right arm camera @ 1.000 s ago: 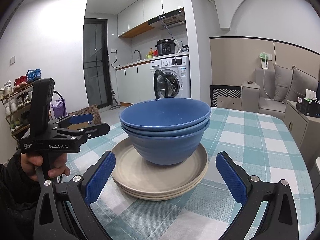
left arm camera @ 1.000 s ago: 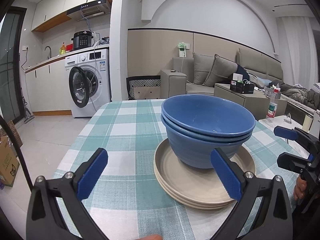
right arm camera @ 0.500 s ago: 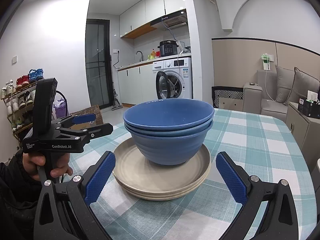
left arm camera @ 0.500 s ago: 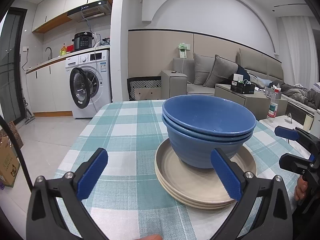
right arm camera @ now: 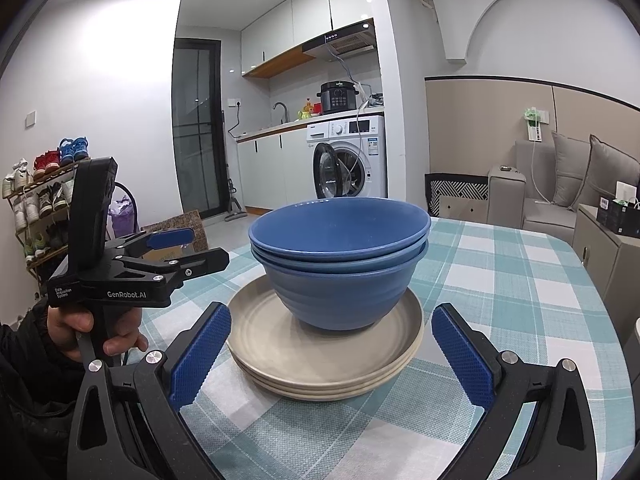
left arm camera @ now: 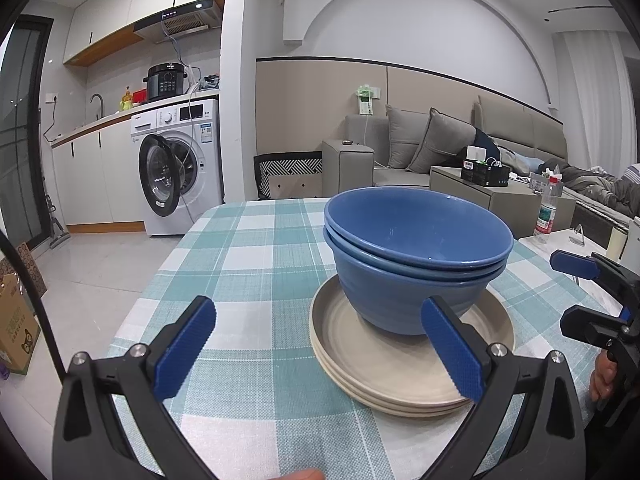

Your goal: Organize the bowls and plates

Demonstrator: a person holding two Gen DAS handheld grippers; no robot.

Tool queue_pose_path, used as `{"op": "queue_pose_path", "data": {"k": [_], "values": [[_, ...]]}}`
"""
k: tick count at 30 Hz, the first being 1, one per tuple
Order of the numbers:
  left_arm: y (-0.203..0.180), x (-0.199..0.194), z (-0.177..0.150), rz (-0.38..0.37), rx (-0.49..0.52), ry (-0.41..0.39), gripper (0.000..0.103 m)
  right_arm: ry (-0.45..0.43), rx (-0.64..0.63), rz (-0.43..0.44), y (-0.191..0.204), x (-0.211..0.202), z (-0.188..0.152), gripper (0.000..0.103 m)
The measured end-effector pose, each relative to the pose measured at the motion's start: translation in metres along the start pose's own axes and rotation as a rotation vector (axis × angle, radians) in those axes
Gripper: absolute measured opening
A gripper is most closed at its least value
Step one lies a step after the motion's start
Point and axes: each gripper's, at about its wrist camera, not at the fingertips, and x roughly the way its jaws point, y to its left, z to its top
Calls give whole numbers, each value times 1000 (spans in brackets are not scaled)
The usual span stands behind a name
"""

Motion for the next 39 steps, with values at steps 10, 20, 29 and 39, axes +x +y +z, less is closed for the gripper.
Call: {"op": "queue_pose_path", "data": {"k": [10,20,29,39], "values": [[0,0,-2,1,1,0,103,0,-1,4,0,0,0,102],[-3,0,-2,-2,8,1,103,2,-3,8,1,0,0,102],[-2,-2,-1,1,1,-1,103,1,-3,8,1,0,-1,102],[-2,-3,-1,-2,0,-4,103,1,-2,8,1,1,-1,102]]}}
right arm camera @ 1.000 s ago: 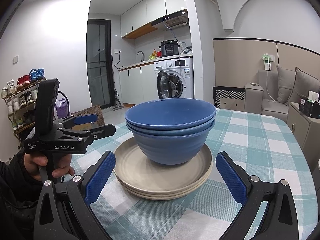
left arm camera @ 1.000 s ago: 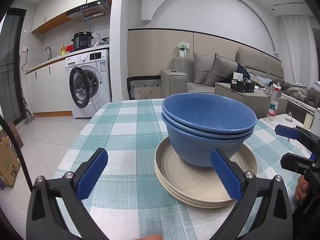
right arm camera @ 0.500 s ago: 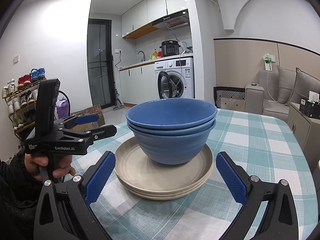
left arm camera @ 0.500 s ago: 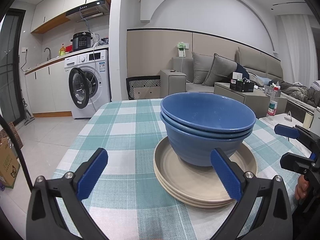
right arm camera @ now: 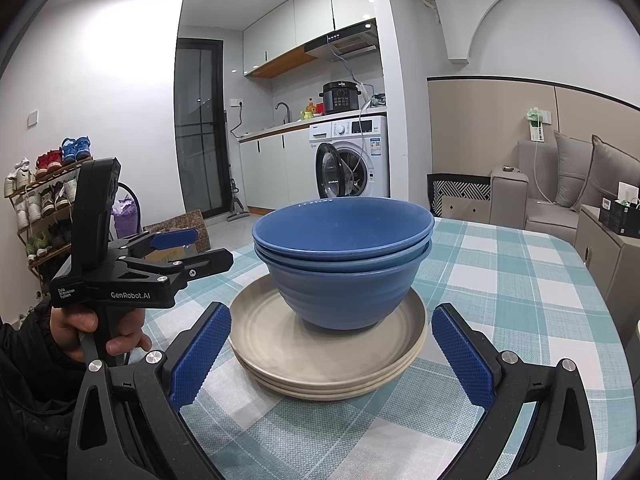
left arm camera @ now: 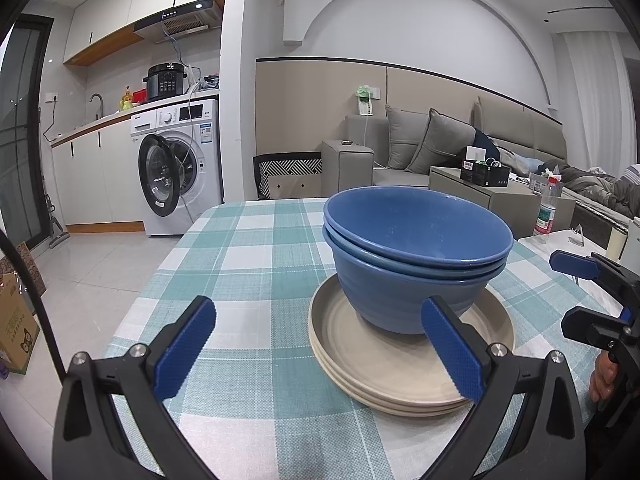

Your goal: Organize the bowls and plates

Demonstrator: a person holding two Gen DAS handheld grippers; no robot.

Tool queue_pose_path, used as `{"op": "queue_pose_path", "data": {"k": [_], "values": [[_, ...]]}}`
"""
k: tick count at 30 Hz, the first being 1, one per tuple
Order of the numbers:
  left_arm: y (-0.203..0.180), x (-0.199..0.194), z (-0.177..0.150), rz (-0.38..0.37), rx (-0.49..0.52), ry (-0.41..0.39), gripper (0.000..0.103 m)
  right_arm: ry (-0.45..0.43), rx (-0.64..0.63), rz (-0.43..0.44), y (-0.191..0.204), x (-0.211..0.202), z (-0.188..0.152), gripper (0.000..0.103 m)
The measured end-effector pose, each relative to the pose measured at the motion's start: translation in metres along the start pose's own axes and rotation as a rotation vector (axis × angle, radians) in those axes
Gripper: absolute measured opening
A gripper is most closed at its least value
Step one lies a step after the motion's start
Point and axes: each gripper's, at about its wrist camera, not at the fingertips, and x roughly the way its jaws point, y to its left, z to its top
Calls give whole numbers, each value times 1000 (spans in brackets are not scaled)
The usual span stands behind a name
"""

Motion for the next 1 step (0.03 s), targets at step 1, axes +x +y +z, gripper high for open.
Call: {"op": "queue_pose_path", "data": {"k": [1], "values": [[0,0,0,-2,1,1,103,1,1,0,0,0,0,102]]}}
